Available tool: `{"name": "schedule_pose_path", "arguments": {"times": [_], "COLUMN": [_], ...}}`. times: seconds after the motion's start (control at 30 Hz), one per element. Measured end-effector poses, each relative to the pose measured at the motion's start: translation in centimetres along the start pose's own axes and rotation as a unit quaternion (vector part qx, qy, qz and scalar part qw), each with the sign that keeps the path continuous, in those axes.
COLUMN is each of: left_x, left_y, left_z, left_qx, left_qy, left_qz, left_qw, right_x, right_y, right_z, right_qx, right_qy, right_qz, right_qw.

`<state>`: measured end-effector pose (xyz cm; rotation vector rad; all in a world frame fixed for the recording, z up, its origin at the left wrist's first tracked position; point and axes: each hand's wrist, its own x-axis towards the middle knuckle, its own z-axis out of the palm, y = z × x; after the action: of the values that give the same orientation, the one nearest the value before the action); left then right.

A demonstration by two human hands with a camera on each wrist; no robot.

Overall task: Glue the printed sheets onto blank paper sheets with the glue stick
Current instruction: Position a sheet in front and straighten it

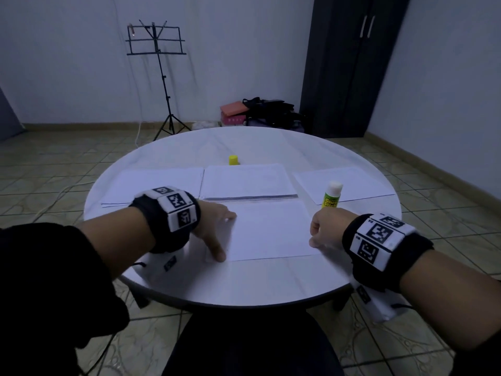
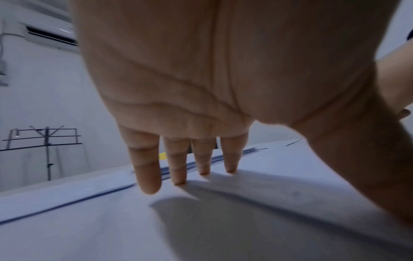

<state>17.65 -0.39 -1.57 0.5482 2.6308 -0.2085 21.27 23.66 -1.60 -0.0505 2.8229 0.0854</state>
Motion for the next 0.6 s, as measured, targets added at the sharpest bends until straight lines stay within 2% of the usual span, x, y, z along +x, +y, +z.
{"name": "schedule_pose_path", "arguments": {"times": [0.1,0.47,0.6], "left_x": [-0.4,-1.7,-3.1], "left_y": [-2.3,-2.7,-4.0], "left_z": [0.6,0.4,0.8], "left_qx": [-0.005,0.019,0.029], "left_qy": [-0.014,-0.038,-0.045], "left_qz": [-0.017,-0.068,-0.070], "left_qw": [1.000,0.997,0.996], "right_x": [0.1,-0.9,-0.6], "right_y": [-0.1,-3.2,-7.3], "right_z": [0.1,-1.0,-2.1], "right_qx": [-0.001,-0.013,-0.012], "right_qy": [0.003,-0.043,-0.012], "right_qz": [0.002,0.019,-0.053], "right_qw": [1.000,0.999,0.998]}}
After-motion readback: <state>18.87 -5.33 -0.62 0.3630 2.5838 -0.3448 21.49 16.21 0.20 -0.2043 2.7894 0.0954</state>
